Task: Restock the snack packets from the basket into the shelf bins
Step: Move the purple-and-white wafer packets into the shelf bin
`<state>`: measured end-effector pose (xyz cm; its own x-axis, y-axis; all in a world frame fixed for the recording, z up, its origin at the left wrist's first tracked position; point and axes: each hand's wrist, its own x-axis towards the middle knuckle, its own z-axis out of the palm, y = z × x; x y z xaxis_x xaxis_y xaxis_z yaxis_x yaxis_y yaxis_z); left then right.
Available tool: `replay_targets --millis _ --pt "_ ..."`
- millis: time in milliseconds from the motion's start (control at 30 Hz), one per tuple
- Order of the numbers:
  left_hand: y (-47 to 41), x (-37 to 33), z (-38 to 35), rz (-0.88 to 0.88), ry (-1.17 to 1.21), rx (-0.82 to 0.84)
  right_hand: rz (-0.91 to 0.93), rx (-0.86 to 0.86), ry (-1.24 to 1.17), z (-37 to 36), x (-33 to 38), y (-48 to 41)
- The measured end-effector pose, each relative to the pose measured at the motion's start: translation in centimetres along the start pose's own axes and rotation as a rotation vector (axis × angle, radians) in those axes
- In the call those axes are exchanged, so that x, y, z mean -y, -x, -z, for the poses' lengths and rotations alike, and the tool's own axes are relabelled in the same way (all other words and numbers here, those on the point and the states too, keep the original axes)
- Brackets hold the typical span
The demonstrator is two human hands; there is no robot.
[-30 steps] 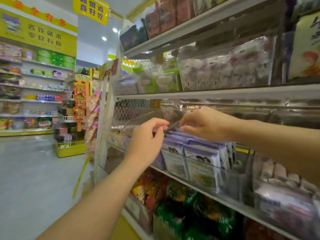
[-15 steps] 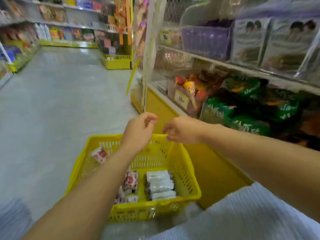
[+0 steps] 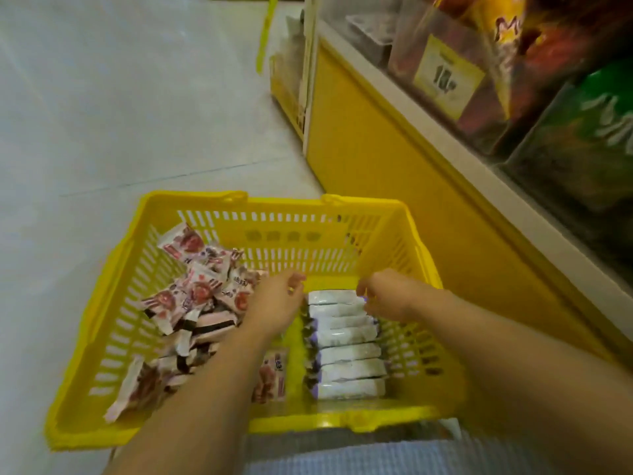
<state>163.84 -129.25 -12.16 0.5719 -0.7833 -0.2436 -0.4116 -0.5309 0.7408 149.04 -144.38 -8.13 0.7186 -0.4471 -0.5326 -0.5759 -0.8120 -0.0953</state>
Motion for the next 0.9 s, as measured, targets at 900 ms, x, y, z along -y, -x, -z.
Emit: replay_targets --millis 900 --pt "-5.2 5.0 -6.3 0.328 0.48 0.285 -0.019 -0.151 0.031 -6.3 -0.2 -9.9"
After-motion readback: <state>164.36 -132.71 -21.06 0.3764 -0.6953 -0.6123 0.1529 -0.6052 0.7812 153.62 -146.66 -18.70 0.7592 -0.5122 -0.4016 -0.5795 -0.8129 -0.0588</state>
